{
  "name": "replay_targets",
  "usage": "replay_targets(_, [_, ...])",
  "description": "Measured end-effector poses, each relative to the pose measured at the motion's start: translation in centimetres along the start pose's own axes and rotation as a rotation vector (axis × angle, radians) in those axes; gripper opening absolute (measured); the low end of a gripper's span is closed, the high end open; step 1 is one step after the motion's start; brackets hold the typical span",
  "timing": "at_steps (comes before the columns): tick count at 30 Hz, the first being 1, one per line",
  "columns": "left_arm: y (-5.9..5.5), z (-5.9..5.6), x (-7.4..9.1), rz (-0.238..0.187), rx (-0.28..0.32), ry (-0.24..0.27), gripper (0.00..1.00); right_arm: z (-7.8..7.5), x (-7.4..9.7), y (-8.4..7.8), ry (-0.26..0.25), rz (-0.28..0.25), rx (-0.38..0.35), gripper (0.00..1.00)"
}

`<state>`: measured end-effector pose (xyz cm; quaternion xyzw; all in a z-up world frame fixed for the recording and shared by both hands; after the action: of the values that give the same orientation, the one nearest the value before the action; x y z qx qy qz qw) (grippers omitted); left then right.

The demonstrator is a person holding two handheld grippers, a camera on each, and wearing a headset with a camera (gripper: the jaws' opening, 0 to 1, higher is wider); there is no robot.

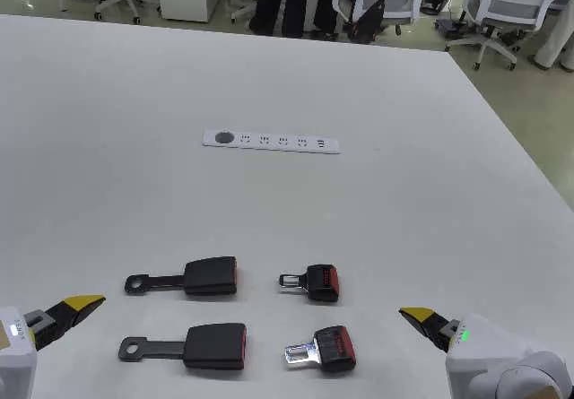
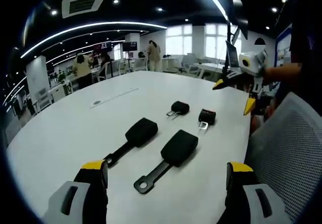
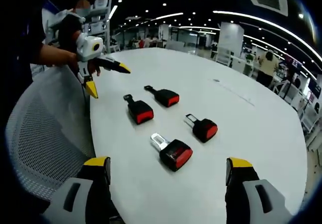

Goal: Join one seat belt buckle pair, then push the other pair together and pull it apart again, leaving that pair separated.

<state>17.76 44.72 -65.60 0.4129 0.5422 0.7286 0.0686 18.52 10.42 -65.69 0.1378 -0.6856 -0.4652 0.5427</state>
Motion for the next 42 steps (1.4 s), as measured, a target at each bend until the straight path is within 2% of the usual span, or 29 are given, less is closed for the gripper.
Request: replay_targets(42, [0.01, -0.22, -0.17, 0.012, -0.025, -0.01, 1.0, -0.14, 0.06, -0.27, -0.001, 0.002, -0.002, 0.95])
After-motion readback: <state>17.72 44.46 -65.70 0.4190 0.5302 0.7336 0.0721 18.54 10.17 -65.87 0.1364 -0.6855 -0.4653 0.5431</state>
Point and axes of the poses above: the centre of the closed fingertips' face, and the gripper's own axes: x roughly backward along the fingers, z roughly to its left, y roughly out of its top, the point moved 9 cm from there along x, roughly backward along the fingers, and after that the axes turned 7 degrees about y, right-handed, at the moved point
